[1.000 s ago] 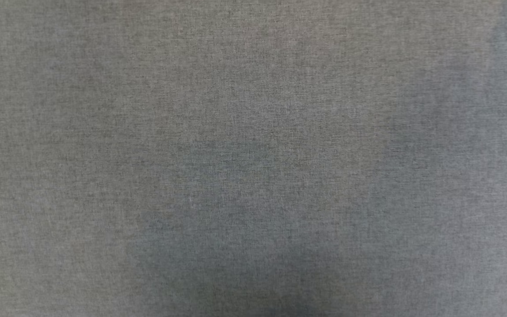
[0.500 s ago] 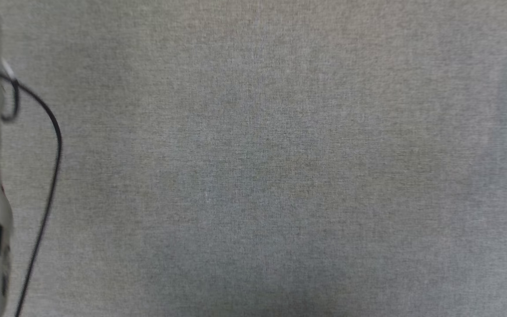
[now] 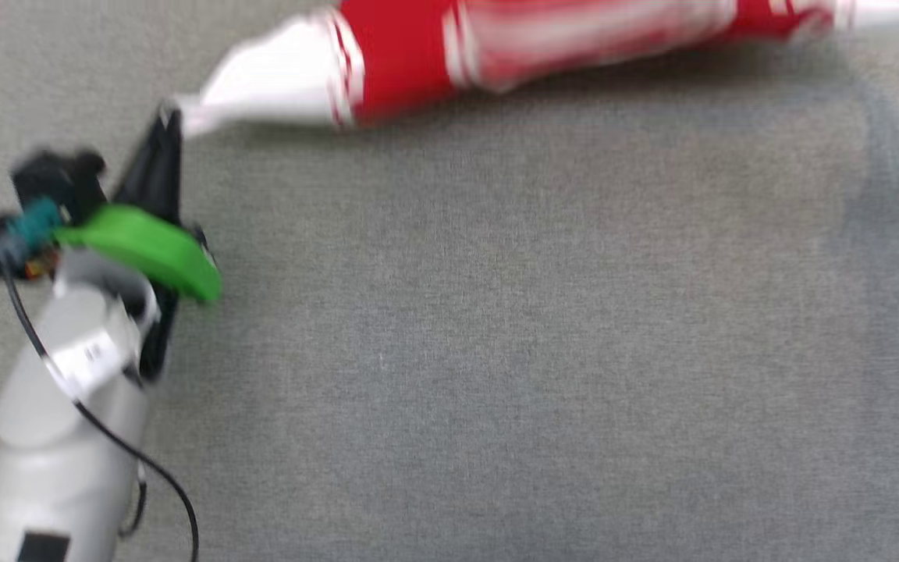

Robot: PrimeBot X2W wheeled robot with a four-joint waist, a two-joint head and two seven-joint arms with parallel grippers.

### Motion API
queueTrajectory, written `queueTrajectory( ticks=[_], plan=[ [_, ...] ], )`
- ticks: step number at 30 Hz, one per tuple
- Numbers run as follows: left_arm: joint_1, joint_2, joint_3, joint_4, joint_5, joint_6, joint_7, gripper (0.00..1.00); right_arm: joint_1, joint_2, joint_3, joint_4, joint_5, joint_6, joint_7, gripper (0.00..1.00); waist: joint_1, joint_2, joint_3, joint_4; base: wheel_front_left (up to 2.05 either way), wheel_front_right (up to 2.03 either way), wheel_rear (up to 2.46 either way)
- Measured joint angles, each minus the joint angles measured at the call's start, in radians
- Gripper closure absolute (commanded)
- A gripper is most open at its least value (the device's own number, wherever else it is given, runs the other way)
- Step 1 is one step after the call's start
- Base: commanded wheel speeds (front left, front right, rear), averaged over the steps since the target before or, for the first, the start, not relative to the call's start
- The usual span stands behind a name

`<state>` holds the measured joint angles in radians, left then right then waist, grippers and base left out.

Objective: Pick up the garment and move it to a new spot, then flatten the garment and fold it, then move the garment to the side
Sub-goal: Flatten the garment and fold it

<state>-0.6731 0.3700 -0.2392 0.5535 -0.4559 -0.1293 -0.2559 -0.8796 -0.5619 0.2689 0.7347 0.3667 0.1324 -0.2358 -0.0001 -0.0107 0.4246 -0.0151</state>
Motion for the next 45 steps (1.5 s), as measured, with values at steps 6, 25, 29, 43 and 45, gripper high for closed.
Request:
queueTrajectory(
  ticks=[6, 25, 29, 43, 45],
  plan=[
    [0.189, -0.004, -0.029, -0.042, -0.001, 0.0, 0.001, 1.0, 0.244, -0.061, 0.073, -0.137, 0.126, 0.0, 0.067, 1.0, 0.0, 0.0, -0.096, 0.0, 0.0, 0.0, 0.0],
    [0.601, 0.08, -0.082, -0.257, -0.046, 0.029, 0.217, 1.0, 0.774, -0.18, 0.031, -0.425, 0.525, 0.0, 0.504, 1.0, 0.0, 0.0, -0.311, -0.008, 0.0, 0.0, 0.0],
    [0.676, 0.102, -0.12, -0.32, -0.06, 0.029, 0.314, 1.0, 0.865, -0.177, -0.019, -0.441, 0.561, 0.0, 0.61, 1.0, 0.0, 0.0, -0.337, -0.007, 0.0, 0.0, 0.0],
    [0.697, 0.069, -0.132, -0.614, -0.205, 0.045, 0.473, 1.0, 0.89, -0.083, -0.271, -0.618, 0.502, -0.001, 0.844, 0.0, 0.0, 0.0, -0.285, 0.017, 0.0, 0.0, 0.0],
    [0.696, 0.077, -0.142, -0.671, -0.201, 0.052, 0.506, 1.0, 0.843, -0.063, -0.31, -0.681, 0.472, -0.001, 0.898, 0.0, 0.0, 0.0, -0.263, 0.02, 0.0, 0.0, 0.0]
  ],
)
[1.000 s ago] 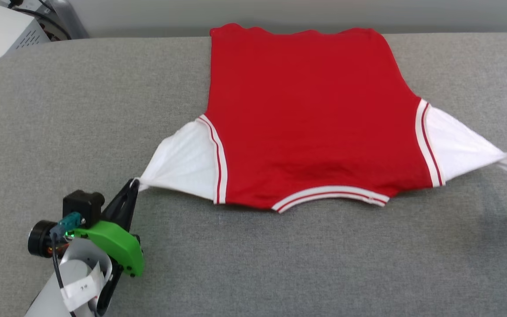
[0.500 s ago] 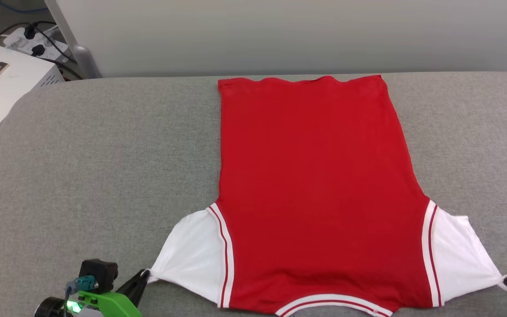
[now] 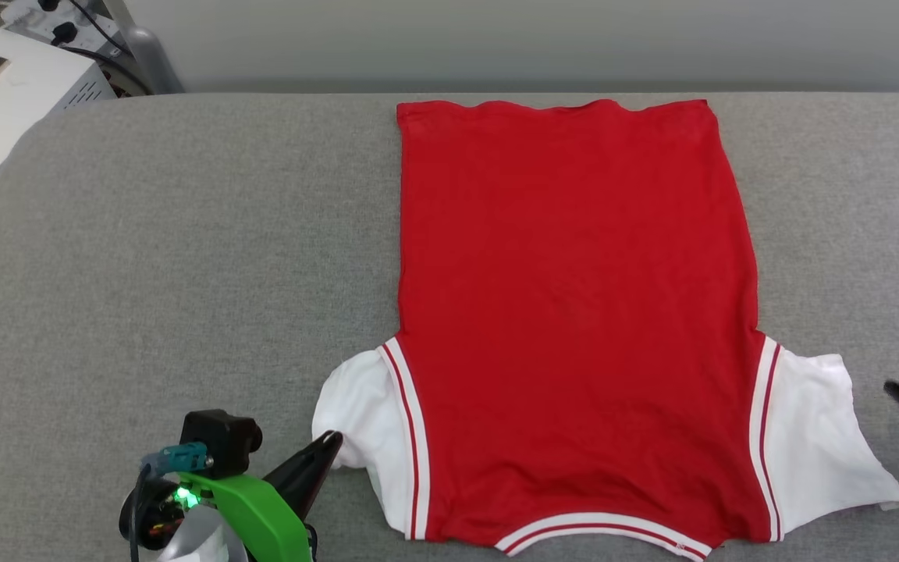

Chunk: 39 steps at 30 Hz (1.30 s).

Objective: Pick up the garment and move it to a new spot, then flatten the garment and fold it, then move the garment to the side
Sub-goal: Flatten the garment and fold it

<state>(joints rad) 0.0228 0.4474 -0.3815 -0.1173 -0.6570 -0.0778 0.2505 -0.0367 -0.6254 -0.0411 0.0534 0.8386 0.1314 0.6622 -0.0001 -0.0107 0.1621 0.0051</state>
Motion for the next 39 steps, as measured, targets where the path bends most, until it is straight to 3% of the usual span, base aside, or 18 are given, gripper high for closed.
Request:
queueTrajectory(
  ticks=[7, 11, 18, 22, 28, 39],
  plan=[
    [-0.025, 0.038, -0.01, -0.17, 0.034, 0.029, 0.08, 1.0, -0.208, 0.075, -0.093, -0.121, -0.1, 0.0, 0.21, 0.0, 0.0, 0.0, 0.094, 0.02, 0.0, 0.0, 0.0],
    [-0.057, 0.06, -0.024, -0.255, 0.056, 0.031, 0.131, 1.0, -0.353, 0.125, -0.135, -0.115, -0.173, 0.0, 0.331, 0.0, 0.0001, 0.0, 0.158, 0.041, 0.0, 0.0, 0.0],
    [-0.109, 0.093, -0.02, -0.386, 0.073, 0.033, 0.177, 1.0, -0.622, 0.128, -0.159, -0.068, -0.319, 0.0, 0.485, 0.0, 0.0002, 0.0, 0.283, 0.094, 0.0, 0.0, 0.0],
    [-0.141, 0.115, -0.036, -0.431, 0.144, 0.032, 0.19, 1.0, -0.762, 0.133, -0.168, -0.007, -0.41, 0.0, 0.524, 0.0, 0.0002, 0.0, 0.347, 0.13, 0.0, 0.0, 0.0],
    [-0.161, 0.076, -0.074, -0.477, 0.142, 0.032, 0.18, 1.0, -0.941, 0.146, -0.204, 0.108, -0.536, 0.0, 0.558, 0.0, 0.0003, 0.0, 0.43, 0.201, 0.0, 0.0, 0.0],
    [-0.189, 0.05, -0.099, -0.465, 0.142, 0.023, 0.143, 1.0, -1.065, 0.122, -0.247, 0.236, -0.687, 0.0, 0.578, 0.0, 0.0002, 0.0, 0.533, 0.308, 0.0, 0.0, 0.0]
  ],
)
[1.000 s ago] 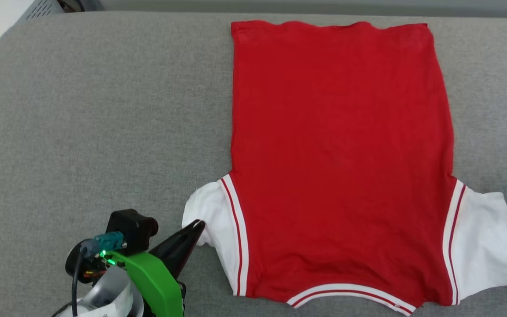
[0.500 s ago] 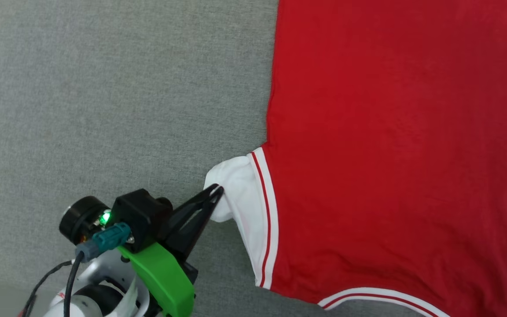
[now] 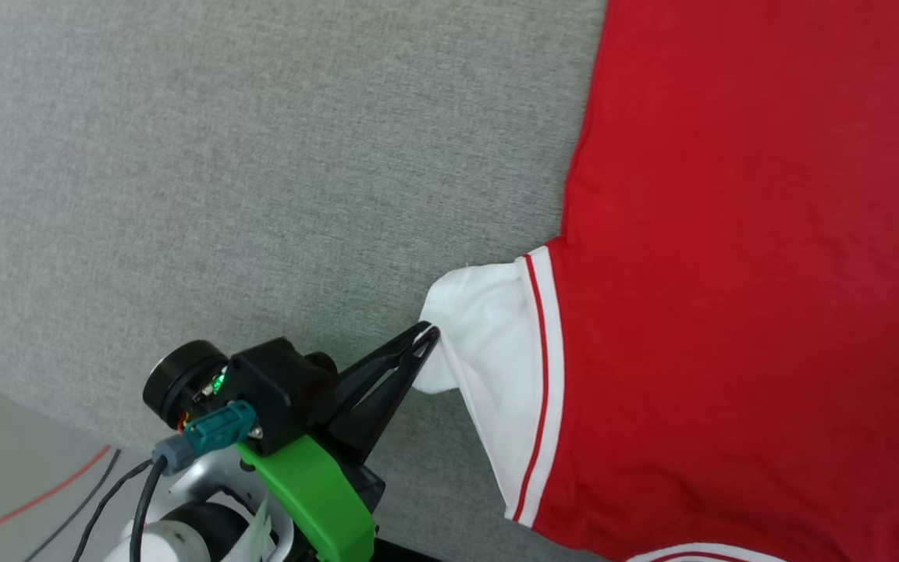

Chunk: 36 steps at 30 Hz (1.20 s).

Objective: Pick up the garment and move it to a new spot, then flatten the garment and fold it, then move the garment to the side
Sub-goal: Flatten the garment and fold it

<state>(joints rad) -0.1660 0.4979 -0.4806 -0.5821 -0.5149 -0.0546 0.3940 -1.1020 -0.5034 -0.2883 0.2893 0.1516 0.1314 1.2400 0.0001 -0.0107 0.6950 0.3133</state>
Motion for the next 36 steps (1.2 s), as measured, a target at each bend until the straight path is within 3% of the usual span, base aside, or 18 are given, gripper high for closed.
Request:
queueTrajectory(
  ticks=[6, 7, 8, 9, 16, 24, 36],
  plan=[
    [-0.014, -0.006, -0.002, 0.031, 0.005, -0.004, -0.022, 1.0, -0.018, -0.01, 0.004, 0.015, -0.007, 0.0, -0.023, 0.0, -0.0001, 0.0, 0.036, 0.033, 0.0, 0.0, 0.0],
    [-0.018, -0.007, -0.001, 0.034, 0.005, -0.004, -0.025, 1.0, -0.018, -0.011, 0.006, 0.016, -0.007, 0.0, -0.023, 0.54, -0.0001, 0.0, 0.039, 0.036, 0.0, 0.0, 0.0],
    [-0.021, -0.007, -0.001, 0.038, 0.005, -0.004, -0.025, 1.0, -0.018, -0.014, 0.005, 0.016, -0.007, 0.0, -0.023, 0.74, -0.0001, 0.0, 0.041, 0.039, 0.0, 0.0, 0.0],
    [-0.022, -0.008, -0.001, 0.041, 0.005, -0.004, -0.027, 1.0, -0.018, -0.016, 0.005, 0.016, -0.009, 0.0, -0.022, 1.0, -0.0001, 0.0, 0.043, 0.041, 0.0, 0.0, 0.0],
    [-0.025, -0.02, 0.001, 0.064, 0.004, -0.003, -0.04, 1.0, 0.013, -0.02, 0.026, 0.039, -0.016, 0.0, -0.058, 1.0, 0.0, 0.0, 0.016, 0.038, 0.0, 0.0, 0.0],
    [-0.022, -0.015, 0.037, 0.091, -0.002, 0.015, -0.062, 1.0, 0.156, -0.004, 0.051, 0.049, 0.023, 0.0, -0.128, 1.0, 0.0, 0.0, -0.063, 0.007, 0.0, 0.0, 0.0],
    [0.049, 0.013, 0.062, 0.156, -0.03, 0.047, -0.05, 1.0, 0.471, 0.021, 0.1, 0.041, 0.124, 0.0, -0.13, 1.0, -0.0002, 0.0, -0.284, -0.088, 0.0, 0.0, 0.0]
  ],
)
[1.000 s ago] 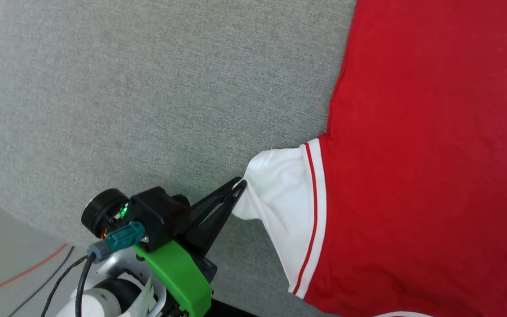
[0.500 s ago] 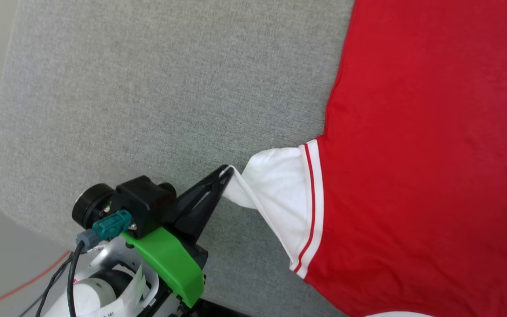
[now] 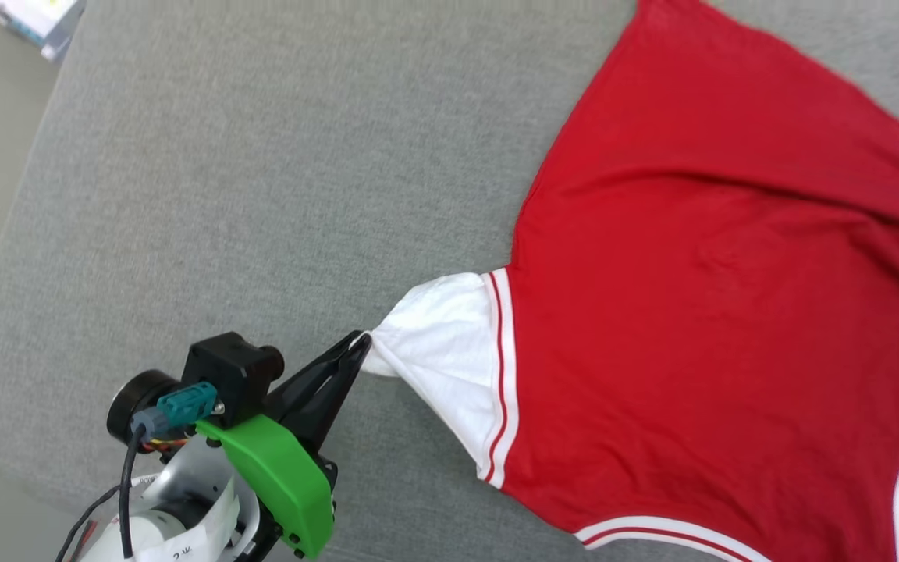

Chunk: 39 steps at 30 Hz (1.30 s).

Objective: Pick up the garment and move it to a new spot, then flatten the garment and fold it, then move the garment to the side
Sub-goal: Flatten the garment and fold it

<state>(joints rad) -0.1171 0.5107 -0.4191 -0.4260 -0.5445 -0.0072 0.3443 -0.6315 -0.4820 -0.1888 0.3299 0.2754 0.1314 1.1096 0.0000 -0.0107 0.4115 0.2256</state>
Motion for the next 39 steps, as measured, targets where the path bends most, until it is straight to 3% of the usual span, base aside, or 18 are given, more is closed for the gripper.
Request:
queueTrajectory(
  ticks=[14, 19, 28, 29, 30, 31, 39],
  plan=[
    [0.059, -0.038, 0.005, 0.103, -0.016, 0.039, -0.072, 1.0, 0.399, 0.047, -0.048, -0.257, 0.145, 0.0, 0.085, 1.0, 0.0, 0.0, -0.2, -0.117, 0.0, 0.0, 0.0],
    [0.074, -0.059, 0.005, 0.132, -0.017, 0.049, -0.1, 1.0, 0.521, 0.097, -0.079, -0.347, 0.17, 0.0, 0.107, 1.0, 0.0, 0.0, -0.25, -0.153, 0.0, 0.0, 0.0],
    [0.075, -0.079, 0.0, 0.158, -0.017, 0.056, -0.143, 1.0, 0.638, 0.175, -0.113, -0.384, 0.203, 0.0, 0.118, 1.0, -0.0001, 0.0, -0.294, -0.191, 0.0, 0.0, 0.0],
    [0.074, -0.079, -0.001, 0.158, -0.016, 0.055, -0.149, 1.0, 0.639, 0.178, -0.118, -0.385, 0.207, 0.0, 0.117, 0.8, -0.0001, 0.0, -0.294, -0.192, 0.0, 0.0, 0.0],
    [0.074, -0.079, -0.001, 0.158, -0.014, 0.055, -0.151, 1.0, 0.639, 0.176, -0.119, -0.386, 0.207, 0.0, 0.112, 0.25, -0.0001, 0.0, -0.294, -0.192, 0.0, 0.0, 0.0],
    [0.074, -0.079, -0.002, 0.158, -0.014, 0.055, -0.151, 1.0, 0.639, 0.174, -0.121, -0.388, 0.209, 0.0, 0.105, 0.0, 0.0, 0.0, -0.292, -0.191, 0.0, 0.0, 0.0],
    [0.071, -0.079, -0.012, 0.149, -0.009, 0.047, -0.169, 1.0, 0.544, 0.161, -0.143, -0.45, 0.296, 0.0, 0.105, 0.0, 0.0, 0.0, -0.268, -0.171, 0.0, 0.0, 0.0]
  ],
)
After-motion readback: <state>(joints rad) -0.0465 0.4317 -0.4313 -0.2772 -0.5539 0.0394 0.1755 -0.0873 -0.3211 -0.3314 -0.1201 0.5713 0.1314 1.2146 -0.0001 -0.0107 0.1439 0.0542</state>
